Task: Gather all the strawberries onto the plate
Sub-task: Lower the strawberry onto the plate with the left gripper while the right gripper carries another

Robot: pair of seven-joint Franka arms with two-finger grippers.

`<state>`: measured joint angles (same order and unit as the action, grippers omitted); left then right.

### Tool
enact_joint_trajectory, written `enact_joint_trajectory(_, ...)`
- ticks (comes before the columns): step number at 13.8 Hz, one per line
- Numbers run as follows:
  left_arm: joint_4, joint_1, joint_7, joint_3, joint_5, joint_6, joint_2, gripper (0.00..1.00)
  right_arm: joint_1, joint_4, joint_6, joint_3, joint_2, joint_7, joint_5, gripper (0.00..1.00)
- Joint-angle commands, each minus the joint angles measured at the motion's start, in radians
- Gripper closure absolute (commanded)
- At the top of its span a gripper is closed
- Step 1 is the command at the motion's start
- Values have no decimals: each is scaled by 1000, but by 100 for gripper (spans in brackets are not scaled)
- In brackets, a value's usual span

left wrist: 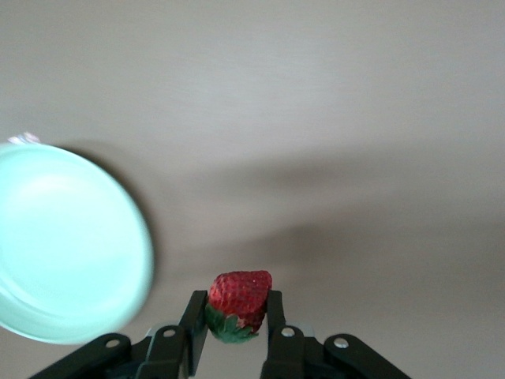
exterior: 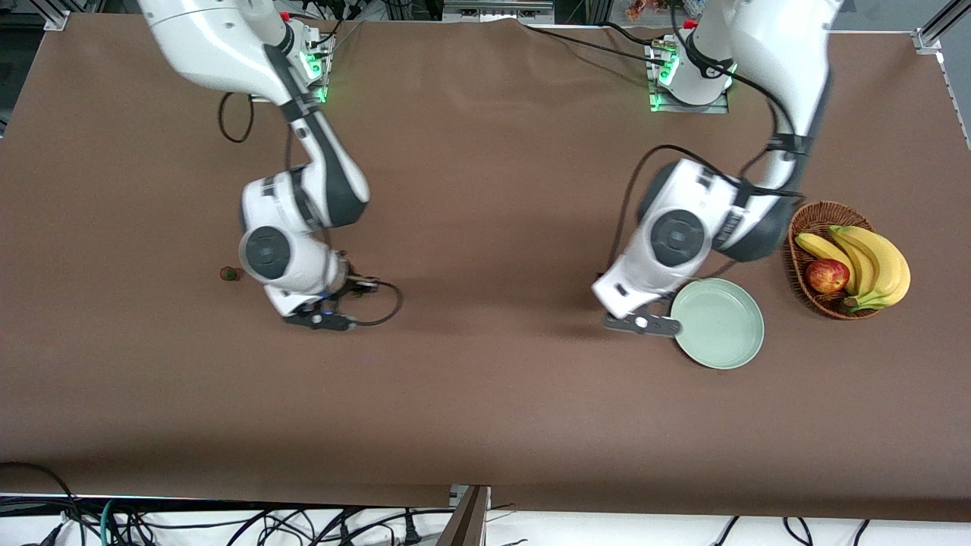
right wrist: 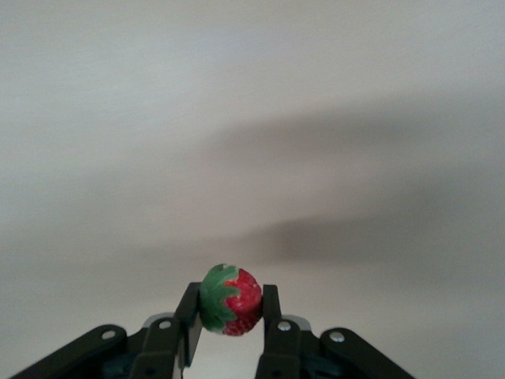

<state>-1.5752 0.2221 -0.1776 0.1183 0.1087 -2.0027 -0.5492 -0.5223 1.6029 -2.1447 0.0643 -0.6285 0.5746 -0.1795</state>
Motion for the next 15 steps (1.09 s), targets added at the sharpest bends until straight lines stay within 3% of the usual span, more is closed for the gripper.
enact_joint_trajectory(1, -22, -119, 247, 18, 20, -2, 6, 88, -97, -174, -10, 2, -109, 207, -11, 88)
enact_joint_trajectory(7, -38, -243, 530, 18, 20, -99, -70, 84, -180, -213, -441, -147, -259, 470, -9, 87)
enact_joint_trajectory(11, -54, -254, 575, 18, 11, -136, -113, 84, -234, -213, -492, -150, -306, 481, -9, 86)
enact_joint_trajectory(12, -54, -254, 575, 20, 8, -136, -113, 70, -234, -213, -491, -150, -306, 481, -11, 75)
enact_joint_trajectory(13, -54, -253, 573, 20, 5, -137, -115, 23, -234, -213, -491, -150, -304, 478, -9, 40)
enact_joint_trajectory(14, -54, -254, 575, 20, 5, -137, -115, 0, -234, -216, -491, -149, -301, 469, -2, 1)
enact_joint_trajectory(15, -54, -254, 575, 18, 5, -137, -115, 0, -225, -234, -477, -147, -295, 465, -3, 0)
